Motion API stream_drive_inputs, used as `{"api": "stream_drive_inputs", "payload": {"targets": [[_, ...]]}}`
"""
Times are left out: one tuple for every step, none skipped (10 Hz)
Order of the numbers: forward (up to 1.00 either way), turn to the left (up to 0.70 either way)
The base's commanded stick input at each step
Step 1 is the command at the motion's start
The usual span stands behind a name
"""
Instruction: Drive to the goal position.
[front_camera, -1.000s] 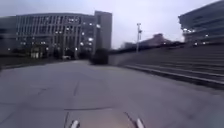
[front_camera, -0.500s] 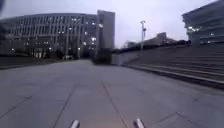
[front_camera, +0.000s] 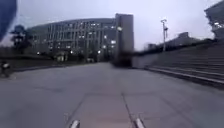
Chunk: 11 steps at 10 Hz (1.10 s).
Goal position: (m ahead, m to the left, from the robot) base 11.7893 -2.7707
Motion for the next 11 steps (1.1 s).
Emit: {"api": "stream_drive_inputs", "payload": {"targets": [[1.0, 0.25], [1.0, 0.0], [1.0, 0.0], [1.0, 0.0], [1.0, 0.0], [1.0, 0.0], [1.0, 0.0], [1.0, 0.0], [1.0, 0.0], [1.0, 0.0], [1.0, 0.0]]}}
